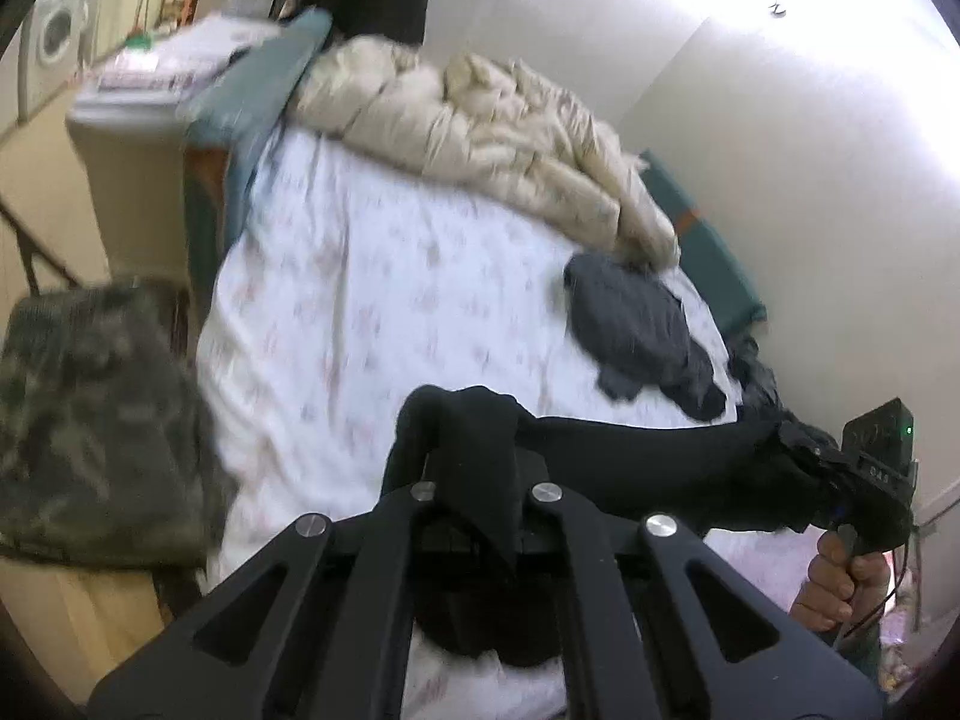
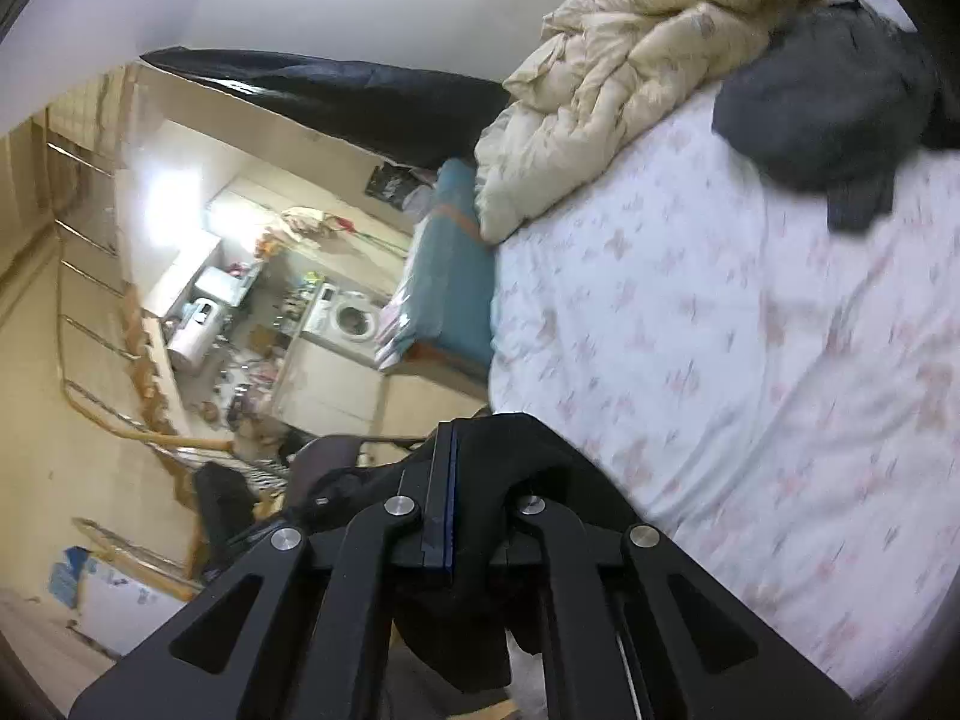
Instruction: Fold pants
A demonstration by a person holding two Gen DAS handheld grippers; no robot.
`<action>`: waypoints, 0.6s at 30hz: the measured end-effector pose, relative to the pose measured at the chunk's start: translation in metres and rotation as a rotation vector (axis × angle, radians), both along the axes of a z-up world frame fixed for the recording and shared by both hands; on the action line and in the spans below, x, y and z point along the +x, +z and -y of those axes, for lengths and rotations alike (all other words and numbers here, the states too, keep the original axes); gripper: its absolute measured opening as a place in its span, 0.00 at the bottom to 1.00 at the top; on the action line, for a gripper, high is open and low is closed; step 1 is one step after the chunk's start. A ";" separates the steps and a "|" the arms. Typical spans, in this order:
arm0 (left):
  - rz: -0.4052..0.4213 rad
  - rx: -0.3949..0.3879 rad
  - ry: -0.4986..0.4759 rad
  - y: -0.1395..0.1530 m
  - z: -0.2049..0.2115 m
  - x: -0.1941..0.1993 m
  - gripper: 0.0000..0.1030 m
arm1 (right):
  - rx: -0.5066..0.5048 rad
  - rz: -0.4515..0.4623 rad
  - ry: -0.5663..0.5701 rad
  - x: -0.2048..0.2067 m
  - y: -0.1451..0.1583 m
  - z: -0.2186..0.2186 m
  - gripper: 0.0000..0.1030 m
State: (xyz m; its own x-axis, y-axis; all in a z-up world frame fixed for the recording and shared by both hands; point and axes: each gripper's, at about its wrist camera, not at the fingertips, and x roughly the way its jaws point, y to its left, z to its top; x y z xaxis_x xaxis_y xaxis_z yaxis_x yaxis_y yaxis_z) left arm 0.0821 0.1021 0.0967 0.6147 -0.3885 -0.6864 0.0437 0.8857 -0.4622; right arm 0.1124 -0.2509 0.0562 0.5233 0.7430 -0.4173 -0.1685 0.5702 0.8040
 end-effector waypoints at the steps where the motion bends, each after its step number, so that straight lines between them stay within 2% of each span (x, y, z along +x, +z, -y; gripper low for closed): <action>1: 0.022 0.011 0.014 0.007 0.004 0.010 0.01 | -0.009 0.009 -0.008 0.019 0.004 0.000 0.04; 6: 0.142 -0.030 0.075 0.021 0.006 0.042 0.01 | -0.022 0.055 -0.035 0.071 0.013 0.010 0.04; 8: 0.191 -0.011 0.067 0.019 0.007 0.037 0.01 | -0.035 0.107 -0.032 0.073 0.017 0.011 0.04; 10: 0.184 0.021 0.053 0.007 0.009 0.029 0.01 | -0.030 0.105 -0.015 0.064 0.008 0.013 0.04; 13: 0.081 0.051 0.041 -0.041 0.013 0.010 0.01 | -0.084 0.047 0.019 0.045 -0.026 0.013 0.04; 14: 0.008 0.054 0.036 -0.068 0.015 -0.002 0.01 | -0.091 0.021 0.024 0.037 -0.038 0.014 0.04; 15: -0.035 0.065 0.031 -0.084 0.018 -0.011 0.01 | -0.105 -0.027 0.031 0.025 -0.059 0.015 0.04; 16: -0.105 0.087 0.018 -0.113 0.022 -0.024 0.01 | -0.123 -0.072 0.037 0.014 -0.078 0.015 0.04; 18: -0.217 0.142 0.001 -0.155 0.031 -0.041 0.01 | -0.198 -0.207 0.063 -0.009 -0.128 0.012 0.04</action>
State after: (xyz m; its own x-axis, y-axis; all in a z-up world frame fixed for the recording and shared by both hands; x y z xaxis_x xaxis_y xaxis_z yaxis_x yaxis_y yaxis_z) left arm 0.0409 0.0715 -0.0582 0.4476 -0.2784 -0.8498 -0.0438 0.9424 -0.3317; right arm 0.1033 -0.2632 -0.0721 0.3674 0.6649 -0.6504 -0.0528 0.7131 0.6991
